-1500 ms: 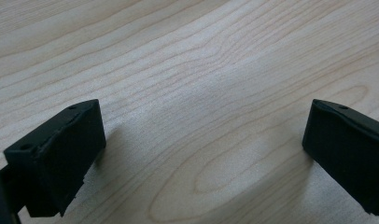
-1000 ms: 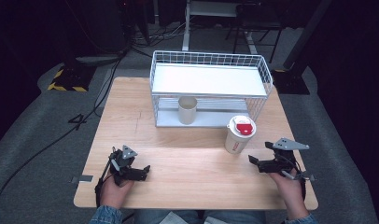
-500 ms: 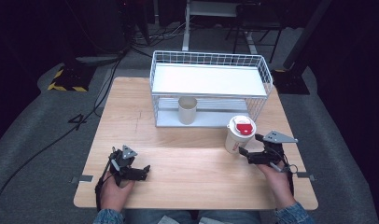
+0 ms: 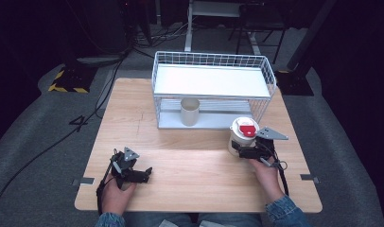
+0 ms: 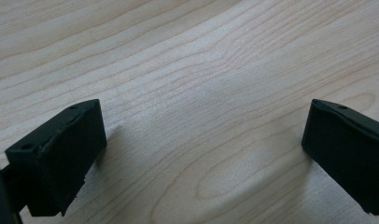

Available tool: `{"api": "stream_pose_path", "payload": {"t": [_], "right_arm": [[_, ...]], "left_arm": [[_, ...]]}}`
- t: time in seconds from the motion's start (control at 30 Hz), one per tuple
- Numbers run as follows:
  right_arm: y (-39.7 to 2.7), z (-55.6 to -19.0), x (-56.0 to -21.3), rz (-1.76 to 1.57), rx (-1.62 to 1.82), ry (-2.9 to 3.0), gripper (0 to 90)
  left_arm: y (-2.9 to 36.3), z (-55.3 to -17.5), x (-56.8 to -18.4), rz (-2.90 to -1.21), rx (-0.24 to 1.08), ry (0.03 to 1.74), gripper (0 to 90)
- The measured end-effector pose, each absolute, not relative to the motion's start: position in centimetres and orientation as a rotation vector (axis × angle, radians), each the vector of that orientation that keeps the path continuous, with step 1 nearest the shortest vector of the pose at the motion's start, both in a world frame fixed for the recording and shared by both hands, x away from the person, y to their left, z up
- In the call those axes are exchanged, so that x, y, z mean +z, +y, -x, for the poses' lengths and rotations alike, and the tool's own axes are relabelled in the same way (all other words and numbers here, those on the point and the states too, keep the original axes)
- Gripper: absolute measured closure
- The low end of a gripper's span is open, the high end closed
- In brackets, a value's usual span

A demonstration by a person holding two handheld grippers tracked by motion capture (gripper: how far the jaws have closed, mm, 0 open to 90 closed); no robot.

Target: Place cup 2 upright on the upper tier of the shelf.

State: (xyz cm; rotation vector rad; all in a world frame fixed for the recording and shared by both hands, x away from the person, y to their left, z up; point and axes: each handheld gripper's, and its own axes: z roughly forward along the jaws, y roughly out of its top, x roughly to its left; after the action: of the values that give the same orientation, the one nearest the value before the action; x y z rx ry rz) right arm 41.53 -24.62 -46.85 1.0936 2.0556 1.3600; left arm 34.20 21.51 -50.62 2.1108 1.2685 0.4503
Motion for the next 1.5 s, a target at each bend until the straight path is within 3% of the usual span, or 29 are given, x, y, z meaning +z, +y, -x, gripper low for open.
{"api": "stream_pose_path", "payload": {"t": [0.47, 1.5], "right_arm": [[-23.95, -41.63, -47.23, -1.097, 1.368, 1.979, 10.4], [-24.07, -41.21, -46.9, -1.039, 1.385, 1.96, 11.7]], "left_arm": [[21.4, -34.22, -50.63, -2.109, 0.451, 1.268, 0.7], [21.4, -34.3, -50.61, -2.109, 0.452, 1.273, 0.4]]}}
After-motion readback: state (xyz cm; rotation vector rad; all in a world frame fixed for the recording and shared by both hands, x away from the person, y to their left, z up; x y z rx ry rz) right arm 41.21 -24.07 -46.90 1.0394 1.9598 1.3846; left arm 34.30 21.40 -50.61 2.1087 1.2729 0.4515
